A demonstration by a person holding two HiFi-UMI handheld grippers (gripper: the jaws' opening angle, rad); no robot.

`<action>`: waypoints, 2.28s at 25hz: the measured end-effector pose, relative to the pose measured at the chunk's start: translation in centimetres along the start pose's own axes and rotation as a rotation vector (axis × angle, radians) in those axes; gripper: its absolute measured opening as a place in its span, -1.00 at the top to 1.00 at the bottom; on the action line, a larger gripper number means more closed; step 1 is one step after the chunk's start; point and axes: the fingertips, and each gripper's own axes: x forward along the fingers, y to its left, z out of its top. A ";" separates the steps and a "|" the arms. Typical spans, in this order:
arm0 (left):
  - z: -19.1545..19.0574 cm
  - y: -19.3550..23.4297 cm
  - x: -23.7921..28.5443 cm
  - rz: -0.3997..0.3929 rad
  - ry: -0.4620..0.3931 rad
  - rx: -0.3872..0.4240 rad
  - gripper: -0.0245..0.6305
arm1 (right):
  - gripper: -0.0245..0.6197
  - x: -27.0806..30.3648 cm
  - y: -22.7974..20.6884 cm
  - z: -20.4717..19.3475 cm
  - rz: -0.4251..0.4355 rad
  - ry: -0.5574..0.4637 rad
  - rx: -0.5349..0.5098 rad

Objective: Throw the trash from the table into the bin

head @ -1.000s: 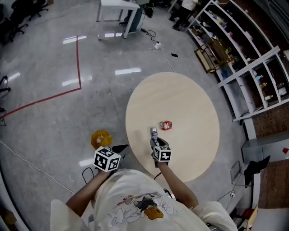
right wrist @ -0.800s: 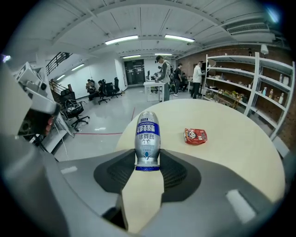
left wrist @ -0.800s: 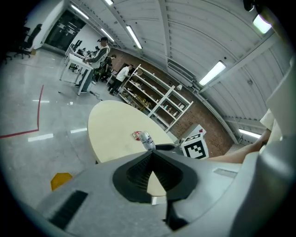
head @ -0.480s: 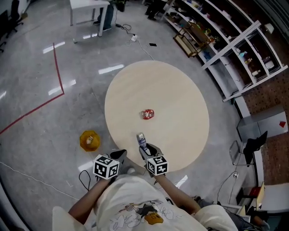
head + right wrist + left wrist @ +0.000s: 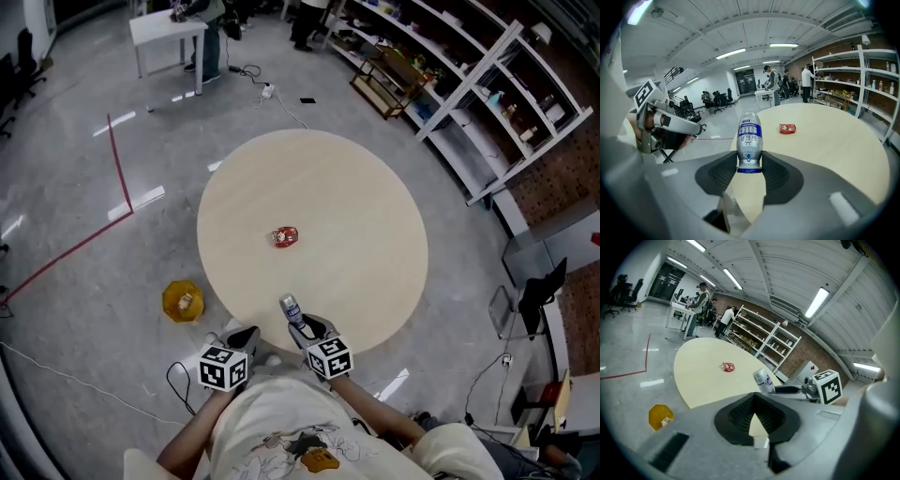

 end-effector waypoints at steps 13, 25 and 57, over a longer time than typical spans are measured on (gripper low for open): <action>-4.6 -2.8 -1.9 0.179 -0.082 -0.097 0.91 | 0.39 -2.1 0.2 -2.5 0.156 0.023 -0.092; -7.5 -1.4 -4.2 0.184 -0.046 -0.161 0.91 | 0.39 0.8 4.5 -2.5 0.228 0.067 -0.121; -7.9 24.6 -13.9 0.376 -0.232 -0.461 0.91 | 0.39 21.6 22.2 -0.1 0.290 0.354 -0.075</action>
